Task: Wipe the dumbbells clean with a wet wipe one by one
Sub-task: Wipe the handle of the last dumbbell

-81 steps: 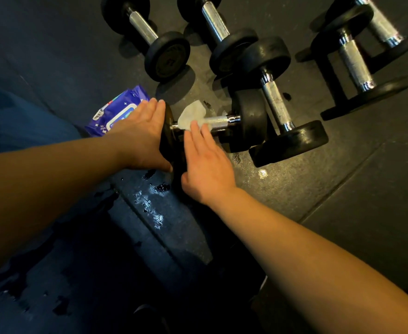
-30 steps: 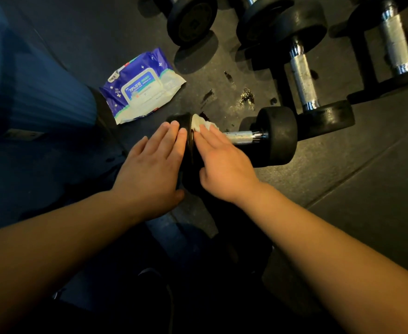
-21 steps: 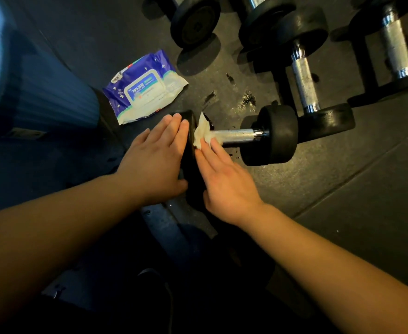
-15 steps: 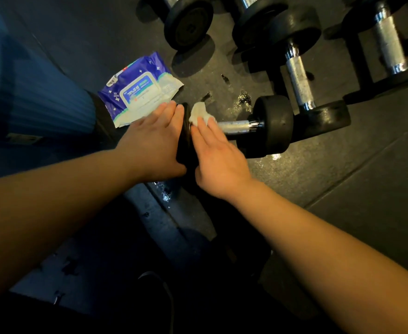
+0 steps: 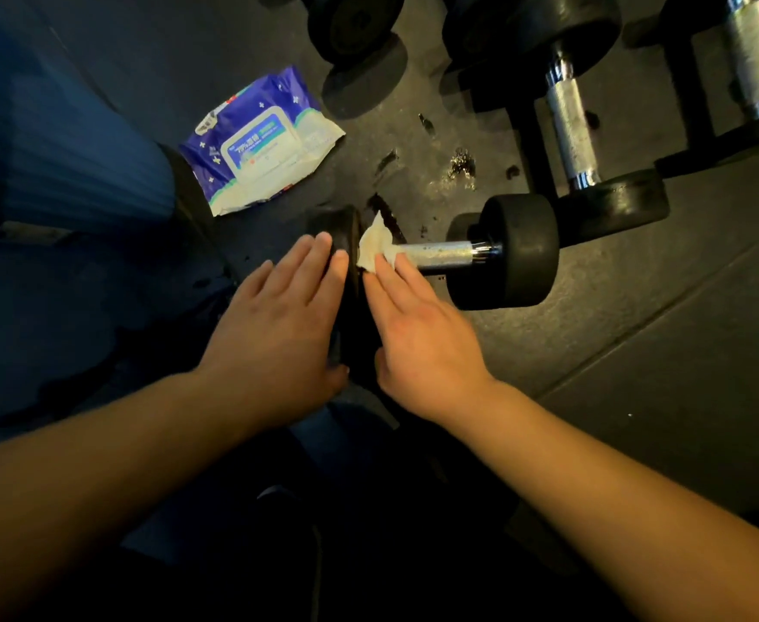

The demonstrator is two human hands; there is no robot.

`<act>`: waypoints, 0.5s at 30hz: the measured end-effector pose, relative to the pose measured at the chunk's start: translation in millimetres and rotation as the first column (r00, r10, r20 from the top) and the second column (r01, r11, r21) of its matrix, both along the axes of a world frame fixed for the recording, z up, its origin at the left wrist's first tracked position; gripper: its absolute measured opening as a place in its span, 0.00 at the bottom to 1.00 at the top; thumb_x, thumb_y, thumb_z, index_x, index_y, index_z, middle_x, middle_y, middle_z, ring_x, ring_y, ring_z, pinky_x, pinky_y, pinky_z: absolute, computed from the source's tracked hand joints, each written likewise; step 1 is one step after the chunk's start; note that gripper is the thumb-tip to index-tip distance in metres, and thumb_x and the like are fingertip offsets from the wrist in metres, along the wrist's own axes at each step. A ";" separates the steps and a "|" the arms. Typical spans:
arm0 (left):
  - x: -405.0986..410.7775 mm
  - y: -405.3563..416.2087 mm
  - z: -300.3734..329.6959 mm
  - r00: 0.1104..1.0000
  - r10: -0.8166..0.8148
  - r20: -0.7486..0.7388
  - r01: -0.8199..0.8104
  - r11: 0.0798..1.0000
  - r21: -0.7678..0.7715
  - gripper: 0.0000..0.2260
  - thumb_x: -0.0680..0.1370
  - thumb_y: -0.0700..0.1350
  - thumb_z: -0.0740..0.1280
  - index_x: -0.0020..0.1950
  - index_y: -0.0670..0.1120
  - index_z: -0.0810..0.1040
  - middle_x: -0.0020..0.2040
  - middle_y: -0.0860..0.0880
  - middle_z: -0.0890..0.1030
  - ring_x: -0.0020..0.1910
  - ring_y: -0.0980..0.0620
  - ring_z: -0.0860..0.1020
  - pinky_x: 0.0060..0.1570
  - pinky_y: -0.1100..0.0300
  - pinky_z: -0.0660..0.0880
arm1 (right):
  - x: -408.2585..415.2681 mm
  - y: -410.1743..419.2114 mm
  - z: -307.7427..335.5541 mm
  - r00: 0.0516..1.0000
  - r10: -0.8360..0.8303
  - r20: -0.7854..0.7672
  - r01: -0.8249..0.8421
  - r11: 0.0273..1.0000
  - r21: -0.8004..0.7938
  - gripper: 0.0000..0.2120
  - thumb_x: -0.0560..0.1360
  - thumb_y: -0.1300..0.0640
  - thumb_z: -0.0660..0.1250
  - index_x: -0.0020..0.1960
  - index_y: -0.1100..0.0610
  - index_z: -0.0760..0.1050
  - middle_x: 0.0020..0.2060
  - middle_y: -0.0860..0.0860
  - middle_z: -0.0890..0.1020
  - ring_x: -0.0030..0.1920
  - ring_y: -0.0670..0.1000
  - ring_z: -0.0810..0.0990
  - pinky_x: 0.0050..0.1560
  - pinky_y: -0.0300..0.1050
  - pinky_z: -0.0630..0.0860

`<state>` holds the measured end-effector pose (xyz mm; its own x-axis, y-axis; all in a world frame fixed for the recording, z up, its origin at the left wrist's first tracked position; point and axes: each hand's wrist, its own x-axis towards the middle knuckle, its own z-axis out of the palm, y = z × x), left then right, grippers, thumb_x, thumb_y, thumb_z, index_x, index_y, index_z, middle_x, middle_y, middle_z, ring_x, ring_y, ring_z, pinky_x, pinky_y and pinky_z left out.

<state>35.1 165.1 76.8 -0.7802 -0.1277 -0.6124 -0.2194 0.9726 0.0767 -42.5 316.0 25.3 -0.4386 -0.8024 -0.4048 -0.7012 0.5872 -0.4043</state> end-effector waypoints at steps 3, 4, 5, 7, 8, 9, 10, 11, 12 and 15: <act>-3.2 -2.1 1.7 0.998 0.053 -0.037 -0.052 0.998 0.022 0.52 0.70 0.66 0.67 0.80 0.48 0.38 0.81 0.47 0.38 0.79 0.50 0.39 0.78 0.48 0.47 | 2.8 -5.6 -1.0 0.999 -0.043 0.013 0.043 0.999 -0.009 0.39 0.73 0.54 0.68 0.80 0.60 0.57 0.80 0.54 0.57 0.81 0.55 0.50 0.72 0.48 0.67; -9.8 -5.7 -0.2 0.997 0.070 -0.033 -0.069 0.997 0.032 0.53 0.70 0.66 0.68 0.80 0.48 0.38 0.81 0.47 0.38 0.79 0.50 0.39 0.78 0.48 0.47 | 2.6 -8.4 -1.2 0.997 -0.063 0.036 0.063 0.998 -0.001 0.39 0.74 0.54 0.68 0.80 0.59 0.56 0.80 0.53 0.56 0.81 0.55 0.49 0.72 0.49 0.66; -15.9 -8.9 -2.9 0.997 0.070 -0.014 -0.070 0.997 0.035 0.53 0.69 0.66 0.68 0.80 0.48 0.38 0.81 0.47 0.39 0.79 0.50 0.40 0.78 0.48 0.47 | 2.4 -11.2 -1.3 0.995 -0.082 0.058 0.082 0.997 0.009 0.39 0.74 0.54 0.67 0.80 0.58 0.55 0.81 0.52 0.55 0.81 0.54 0.48 0.73 0.49 0.64; -20.6 -10.7 -7.4 0.999 0.025 0.046 -0.027 0.999 0.036 0.54 0.69 0.68 0.68 0.80 0.47 0.38 0.81 0.47 0.39 0.79 0.50 0.40 0.78 0.47 0.48 | 2.8 -13.9 -0.7 0.990 -0.105 0.090 0.103 0.994 0.020 0.39 0.75 0.54 0.67 0.80 0.57 0.54 0.81 0.51 0.54 0.81 0.52 0.48 0.73 0.50 0.64; -17.8 -9.1 -8.8 0.998 0.000 0.062 -0.002 0.999 0.035 0.55 0.69 0.68 0.68 0.80 0.47 0.37 0.81 0.46 0.39 0.79 0.50 0.39 0.78 0.47 0.48 | 3.8 -12.9 -0.4 0.990 -0.103 0.101 0.101 0.995 0.025 0.39 0.75 0.54 0.67 0.81 0.57 0.54 0.81 0.51 0.54 0.81 0.52 0.48 0.74 0.51 0.64; -12.6 -7.0 -9.8 0.998 -0.020 0.067 0.018 0.999 0.031 0.55 0.69 0.68 0.67 0.80 0.46 0.36 0.81 0.47 0.38 0.79 0.50 0.39 0.78 0.47 0.48 | 5.1 -10.6 0.8 0.990 -0.094 0.106 0.091 0.995 0.030 0.39 0.74 0.54 0.67 0.81 0.57 0.54 0.81 0.52 0.54 0.81 0.53 0.48 0.74 0.51 0.64; -6.2 -4.6 -10.0 0.997 -0.036 0.067 0.034 0.999 0.027 0.55 0.69 0.69 0.67 0.80 0.47 0.35 0.81 0.47 0.37 0.79 0.50 0.38 0.78 0.46 0.48 | 7.2 -7.0 2.4 0.992 -0.079 0.103 0.076 0.996 0.034 0.39 0.74 0.54 0.67 0.80 0.58 0.54 0.81 0.52 0.54 0.81 0.53 0.48 0.74 0.51 0.65; 0.6 -1.8 -9.6 0.997 -0.047 0.067 0.045 0.999 0.025 0.55 0.69 0.69 0.66 0.79 0.47 0.34 0.80 0.47 0.36 0.79 0.50 0.36 0.77 0.46 0.47 | 10.1 -2.9 4.6 0.994 -0.060 0.094 0.056 0.998 0.040 0.39 0.74 0.54 0.67 0.80 0.58 0.54 0.81 0.53 0.54 0.81 0.54 0.48 0.74 0.52 0.65; 7.4 1.1 -8.5 0.996 -0.052 0.065 0.051 0.998 0.022 0.55 0.70 0.68 0.66 0.79 0.47 0.34 0.80 0.46 0.35 0.79 0.49 0.36 0.77 0.45 0.47 | 13.6 1.7 7.1 0.996 -0.034 0.084 0.030 0.998 0.051 0.39 0.74 0.54 0.67 0.80 0.59 0.54 0.80 0.54 0.55 0.81 0.55 0.48 0.73 0.52 0.66; 25.5 13.6 -4.3 0.996 -0.066 0.058 0.066 0.998 0.005 0.53 0.72 0.68 0.64 0.78 0.46 0.32 0.79 0.45 0.32 0.78 0.47 0.34 0.77 0.44 0.47 | 23.2 12.9 12.5 0.996 0.046 0.082 -0.053 0.995 0.088 0.39 0.74 0.53 0.67 0.80 0.60 0.55 0.80 0.56 0.55 0.81 0.56 0.48 0.72 0.51 0.69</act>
<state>60.6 178.7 72.5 -0.7500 -0.0754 -0.6572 -0.1592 0.9848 0.0687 -19.3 328.9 37.8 -0.3629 -0.7807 -0.5087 -0.6980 0.5894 -0.4067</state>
